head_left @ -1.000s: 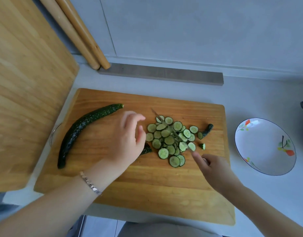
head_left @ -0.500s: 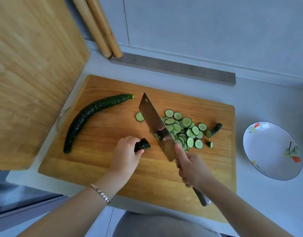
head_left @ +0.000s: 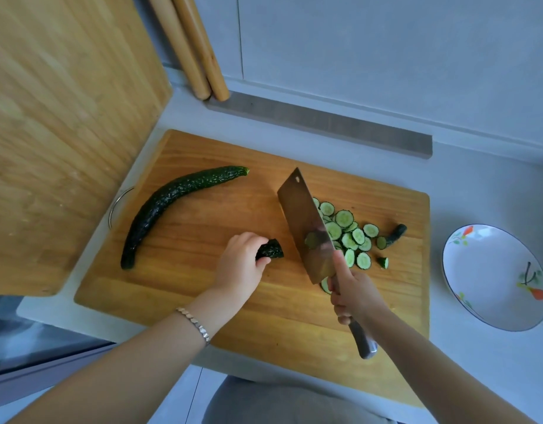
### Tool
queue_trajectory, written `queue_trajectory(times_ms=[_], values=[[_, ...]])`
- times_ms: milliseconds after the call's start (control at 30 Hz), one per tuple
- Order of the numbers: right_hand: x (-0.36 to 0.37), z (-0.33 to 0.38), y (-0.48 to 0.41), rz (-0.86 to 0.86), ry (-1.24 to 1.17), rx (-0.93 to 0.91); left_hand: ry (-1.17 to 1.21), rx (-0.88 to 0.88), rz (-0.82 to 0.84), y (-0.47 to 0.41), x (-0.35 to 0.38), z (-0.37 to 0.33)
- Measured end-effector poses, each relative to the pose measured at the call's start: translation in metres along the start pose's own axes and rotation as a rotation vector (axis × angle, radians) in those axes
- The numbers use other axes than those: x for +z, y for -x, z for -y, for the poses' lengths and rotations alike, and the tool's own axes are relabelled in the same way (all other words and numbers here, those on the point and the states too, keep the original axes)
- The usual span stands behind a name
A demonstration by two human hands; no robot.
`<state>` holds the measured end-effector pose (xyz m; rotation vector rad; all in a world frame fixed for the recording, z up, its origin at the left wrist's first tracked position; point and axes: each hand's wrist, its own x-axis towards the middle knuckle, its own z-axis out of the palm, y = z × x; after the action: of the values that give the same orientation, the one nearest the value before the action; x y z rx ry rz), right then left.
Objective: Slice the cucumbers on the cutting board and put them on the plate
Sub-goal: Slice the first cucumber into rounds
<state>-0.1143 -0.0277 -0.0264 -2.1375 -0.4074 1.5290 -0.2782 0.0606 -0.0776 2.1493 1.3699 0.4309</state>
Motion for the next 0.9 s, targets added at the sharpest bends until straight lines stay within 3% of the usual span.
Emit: queue_trajectory(times_ms=[367, 900], values=[[-0.004, 0.021, 0.022, -0.011, 0.092, -0.1, 0.073, 0.061, -0.039, 0.0, 0.011, -0.006], [0.007, 0.014, 0.018, -0.027, 0.176, -0.071, 0.061, 0.08, -0.057, 0.0, 0.014, -0.008]])
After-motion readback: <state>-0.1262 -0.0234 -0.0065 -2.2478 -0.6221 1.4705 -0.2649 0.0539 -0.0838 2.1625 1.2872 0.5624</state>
